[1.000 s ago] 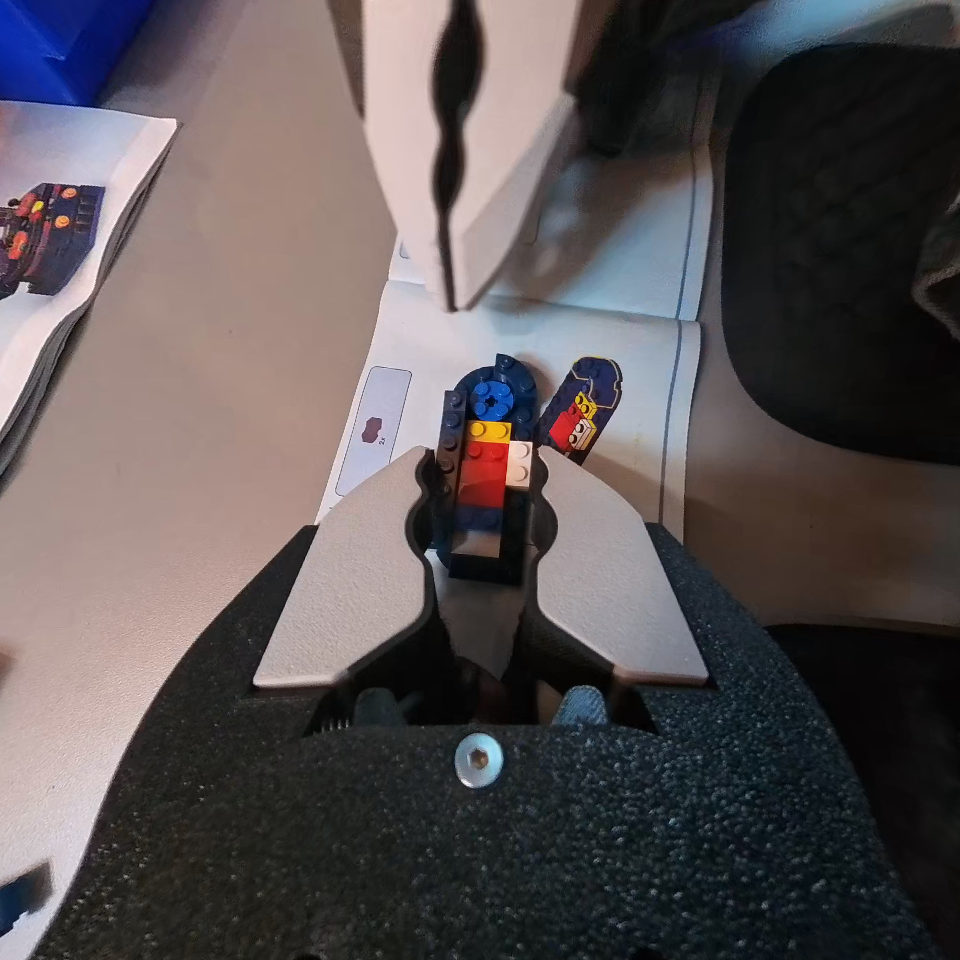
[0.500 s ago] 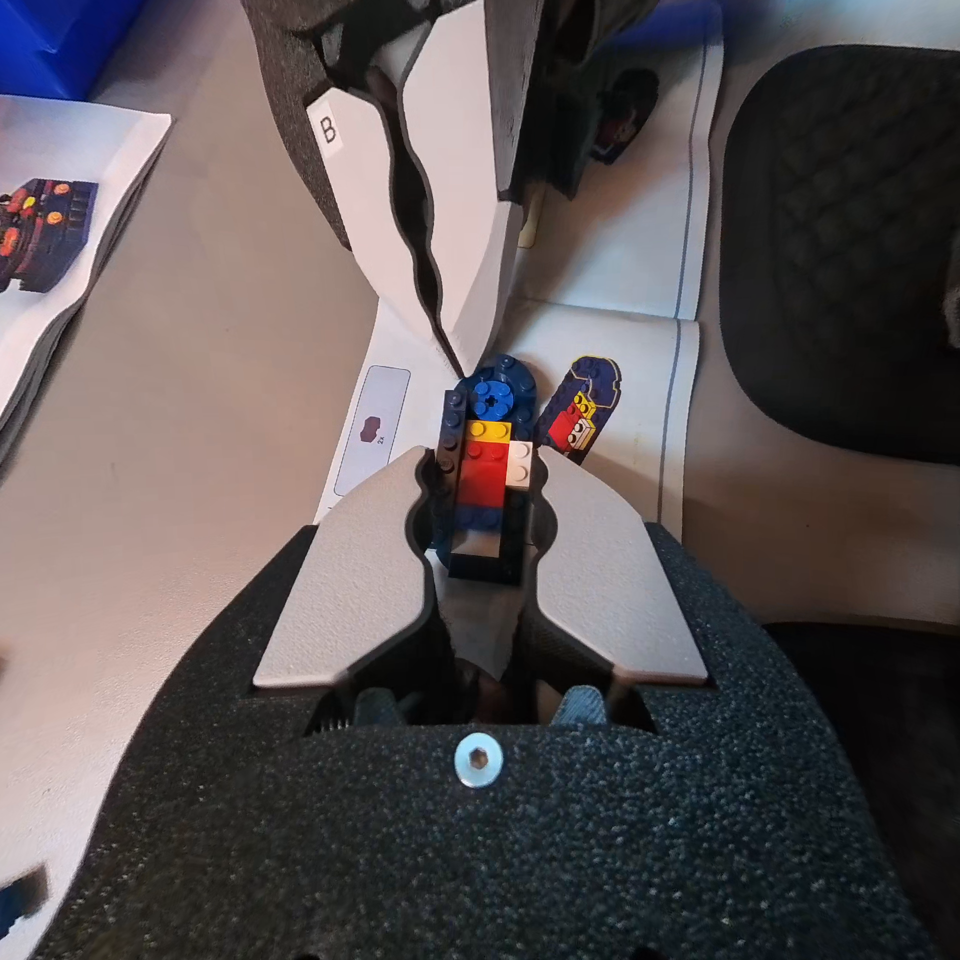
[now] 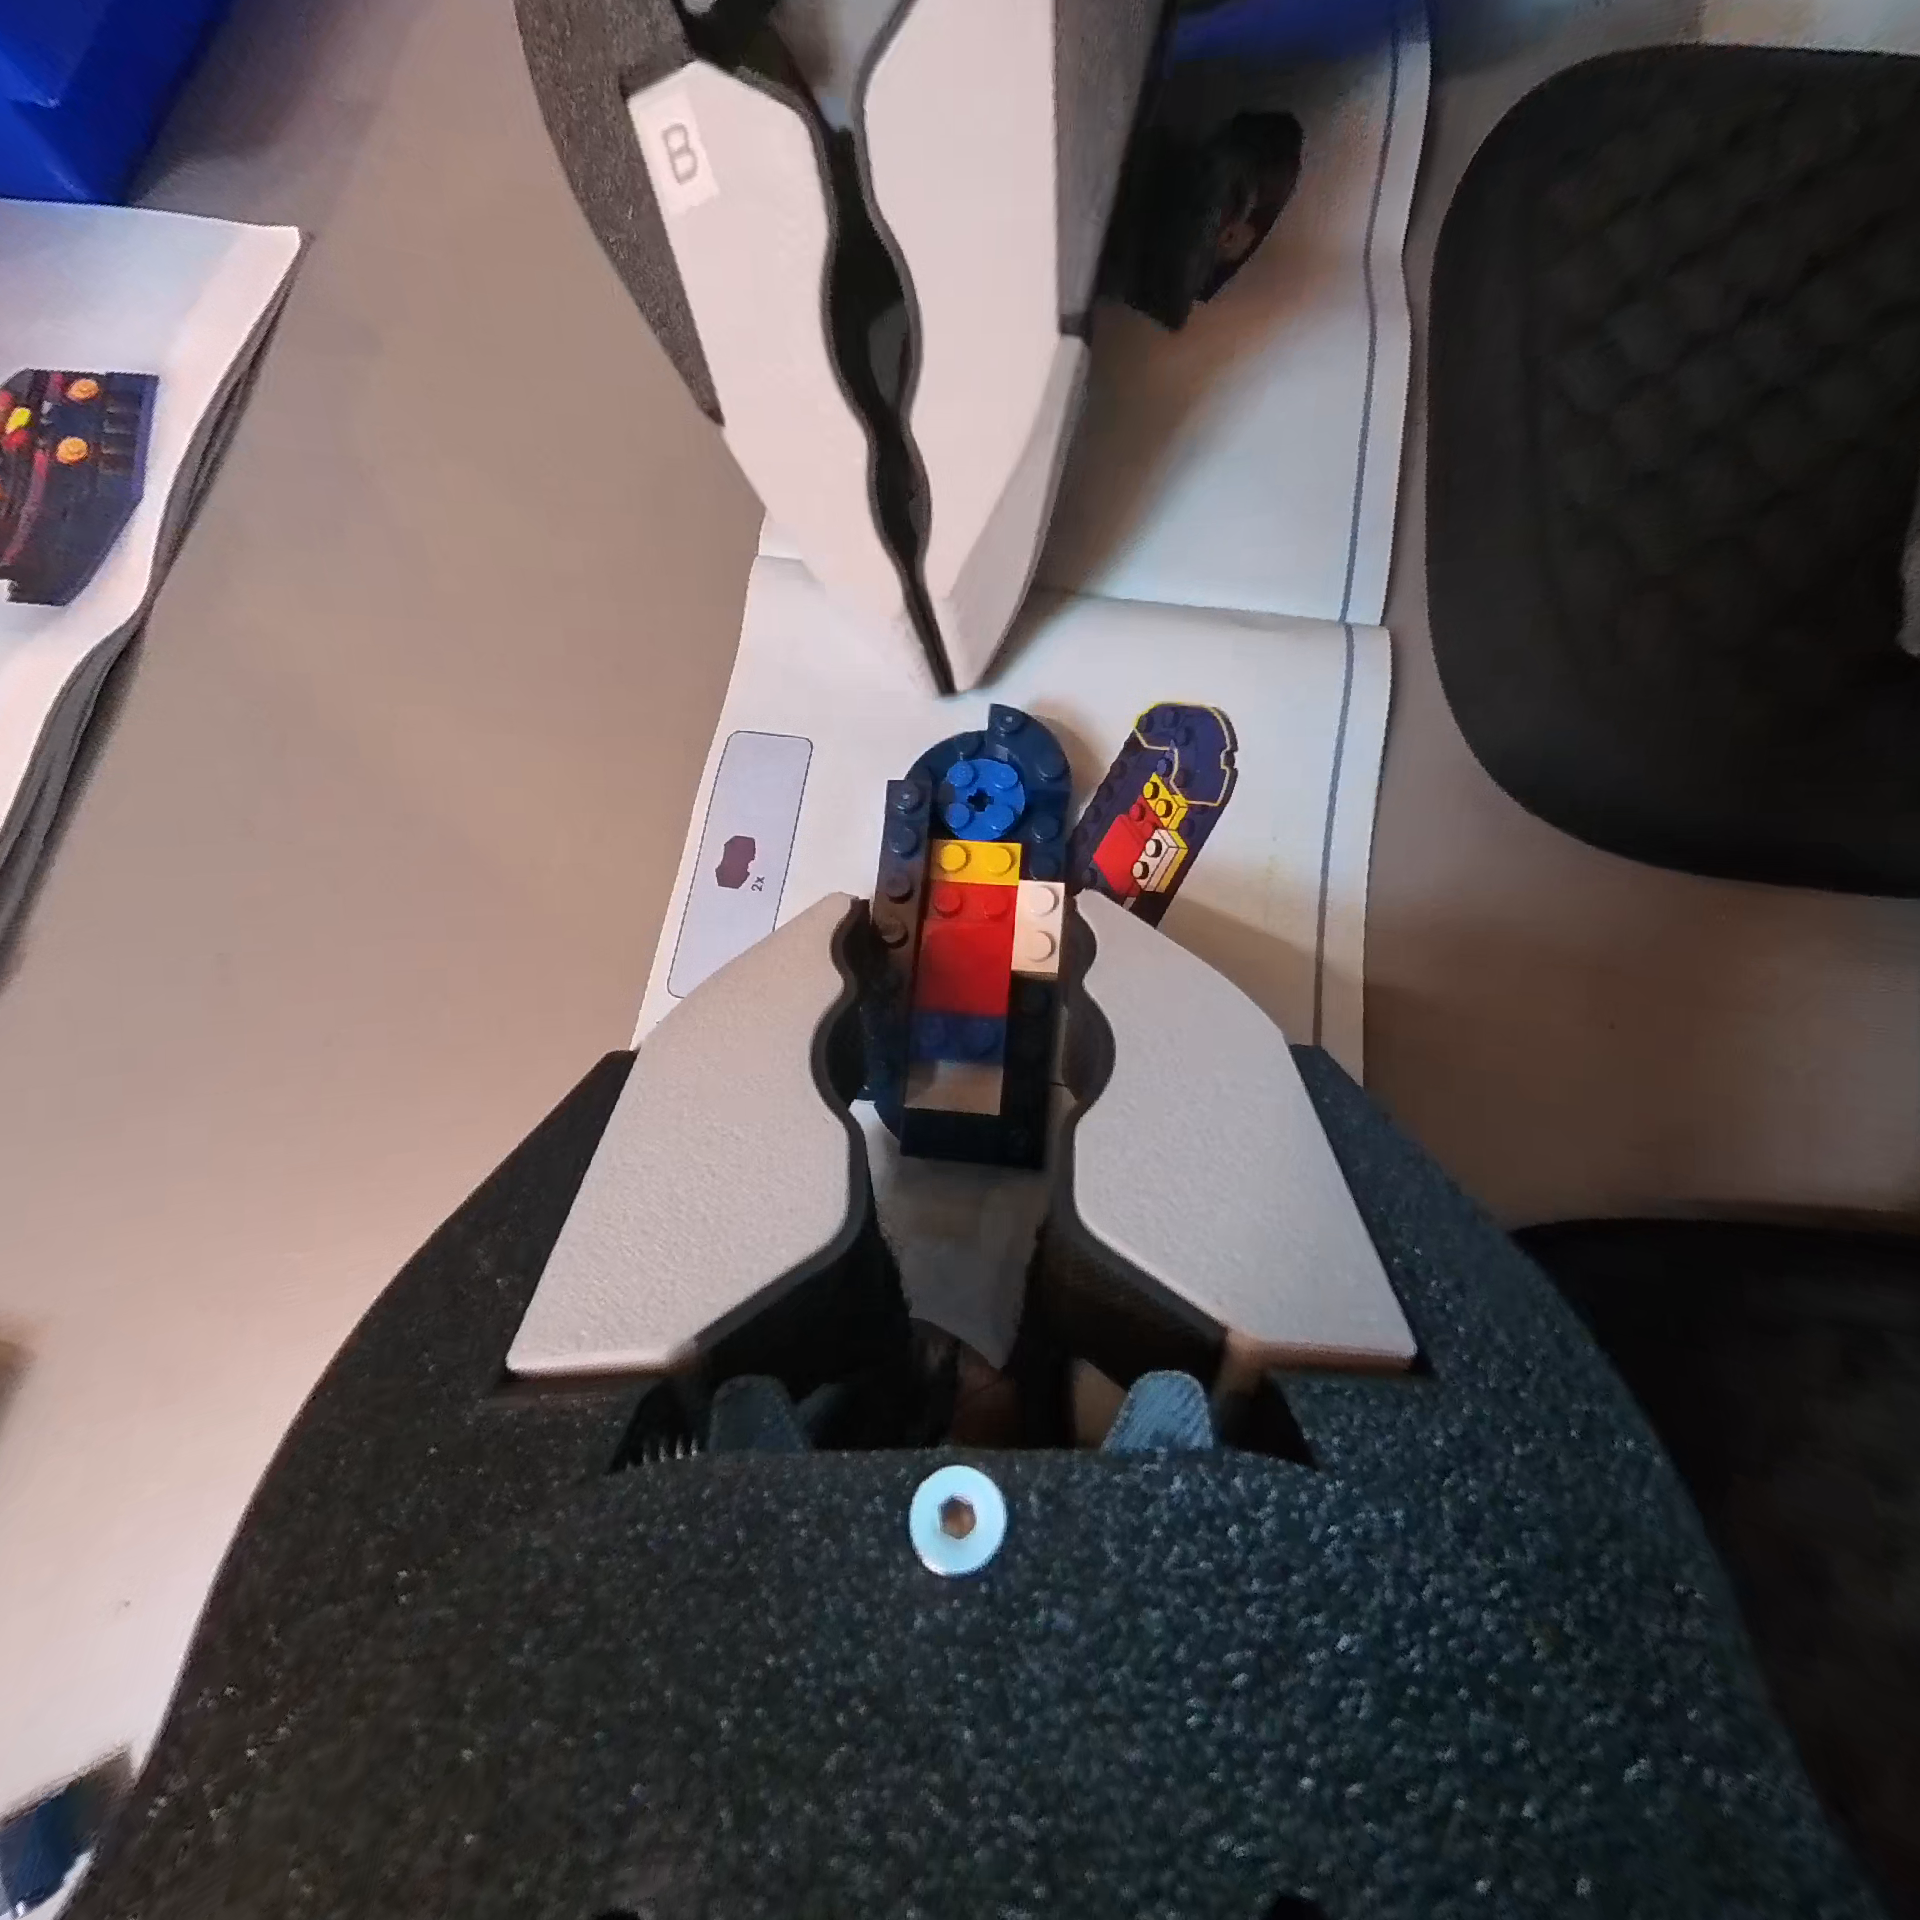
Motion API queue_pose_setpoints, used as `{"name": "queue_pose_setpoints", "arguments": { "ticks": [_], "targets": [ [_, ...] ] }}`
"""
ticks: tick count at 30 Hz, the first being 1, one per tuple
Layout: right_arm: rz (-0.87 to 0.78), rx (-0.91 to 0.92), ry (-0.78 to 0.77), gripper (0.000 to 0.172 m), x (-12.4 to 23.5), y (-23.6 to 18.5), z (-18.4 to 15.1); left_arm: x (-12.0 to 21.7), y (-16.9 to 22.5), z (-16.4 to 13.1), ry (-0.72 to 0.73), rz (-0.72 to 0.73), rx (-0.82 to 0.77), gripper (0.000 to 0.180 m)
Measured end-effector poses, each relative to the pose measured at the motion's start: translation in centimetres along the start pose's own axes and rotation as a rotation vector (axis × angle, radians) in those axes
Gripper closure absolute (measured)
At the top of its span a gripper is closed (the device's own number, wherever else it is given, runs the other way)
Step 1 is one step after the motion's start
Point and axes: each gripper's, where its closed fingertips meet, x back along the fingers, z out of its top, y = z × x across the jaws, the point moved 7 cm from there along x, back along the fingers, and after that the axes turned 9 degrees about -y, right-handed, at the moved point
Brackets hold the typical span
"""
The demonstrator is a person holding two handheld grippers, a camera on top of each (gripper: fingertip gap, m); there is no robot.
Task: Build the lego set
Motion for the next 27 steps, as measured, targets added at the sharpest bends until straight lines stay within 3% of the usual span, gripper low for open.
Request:
{"name": "queue_pose_setpoints", "arguments": {
  "ticks": [8, 20, 24, 26, 27],
  "targets": [
    [-0.038, 0.148, -0.003, 0.172, -0.6, -0.3, 0.5, 0.1, 0.0, -0.1, 0.008, -0.019, -0.017, 0.146],
    [-0.035, 0.125, 0.060, 0.172, 0.2, 0.3, 0.8, 0.2, 0.3, -0.1, 0.005, -0.028, -0.026, 0.146],
    [0.012, 0.059, 0.108, 0.152, 0.6, -0.5, 0.5, 0.2, 0.4, 0.0, -0.009, -0.020, -0.022, 0.146],
    [-0.028, 0.061, 0.177, 0.172, 1.0, -1.3, 0.8, 0.2, 0.5, 0.1, -0.024, -0.002, -0.014, 0.146],
    [-0.065, 0.054, 0.194, 0.172, 1.2, -1.5, 0.9, 0.2, 0.5, 0.3, -0.038, 0.012, 0.000, 0.146]
  ]
}}
